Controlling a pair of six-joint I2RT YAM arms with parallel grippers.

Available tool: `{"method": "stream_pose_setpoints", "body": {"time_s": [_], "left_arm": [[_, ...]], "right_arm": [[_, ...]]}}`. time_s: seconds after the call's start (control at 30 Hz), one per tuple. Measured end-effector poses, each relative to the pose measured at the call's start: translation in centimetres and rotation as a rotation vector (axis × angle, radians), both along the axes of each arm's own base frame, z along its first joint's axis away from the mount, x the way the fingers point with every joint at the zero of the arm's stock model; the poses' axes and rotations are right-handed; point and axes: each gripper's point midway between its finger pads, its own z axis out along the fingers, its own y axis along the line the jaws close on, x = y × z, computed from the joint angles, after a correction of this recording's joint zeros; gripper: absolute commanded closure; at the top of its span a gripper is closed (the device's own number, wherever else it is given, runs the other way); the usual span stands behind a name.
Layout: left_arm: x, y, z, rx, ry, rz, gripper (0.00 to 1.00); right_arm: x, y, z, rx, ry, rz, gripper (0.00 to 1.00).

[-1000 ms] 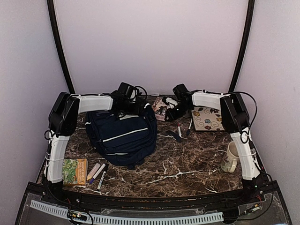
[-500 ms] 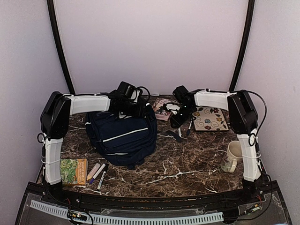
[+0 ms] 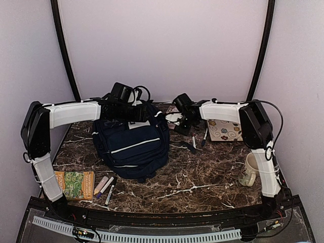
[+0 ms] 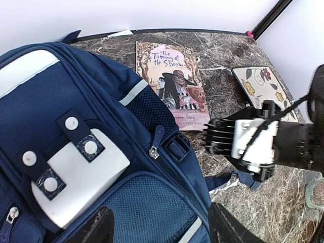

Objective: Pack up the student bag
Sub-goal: Move the book to the center of the board.

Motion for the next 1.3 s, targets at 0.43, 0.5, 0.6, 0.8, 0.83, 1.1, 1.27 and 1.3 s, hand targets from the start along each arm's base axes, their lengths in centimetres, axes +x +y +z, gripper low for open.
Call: {"method": "stream_pose_setpoints", "body": {"time_s": [0.43,0.5,0.6,0.8,0.83,1.1,1.27,1.3], "left_arm": [[-1.1,1.1,0.3,-0.005,-0.006,0.025,0.33],[-1.0,1.0,0.4,-0.01,-0.009,0.025,0.33],[-0.9,1.0,0.5,-0.016,-0.011,0.028,0.33],[-0.9,0.9,0.5,-0.02,-0.014,0.028,0.33],[-0.9,0.9,0.6,-0.02,-0.015,0.028,0.33],[-0.7,0.8,0.8,-0.029,-0.027,0.028,0.33],[-0.7,0.8,0.8,-0.031,-0.029,0.028,0.33],[-0.7,0.8,0.8,-0.031,-0.029,0.027,0.33]], "right_arm": [[3.0,0.2,-2.5,-0.1,-0.106,0.026,0.73],[3.2,0.2,-2.5,-0.108,-0.12,0.022,0.81],[3.4,0.1,-2.7,-0.116,-0.127,0.022,0.97],[3.5,0.0,-2.7,-0.128,-0.15,0.034,1.0],[3.3,-0.1,-2.7,-0.127,-0.15,0.036,1.0],[-0.5,-1.8,-0.1,-0.099,-0.101,0.069,1.0],[-2.2,-1.8,2.5,-0.036,-0.088,0.087,1.0],[-2.6,-1.8,2.9,-0.025,-0.082,0.092,1.0]]}}
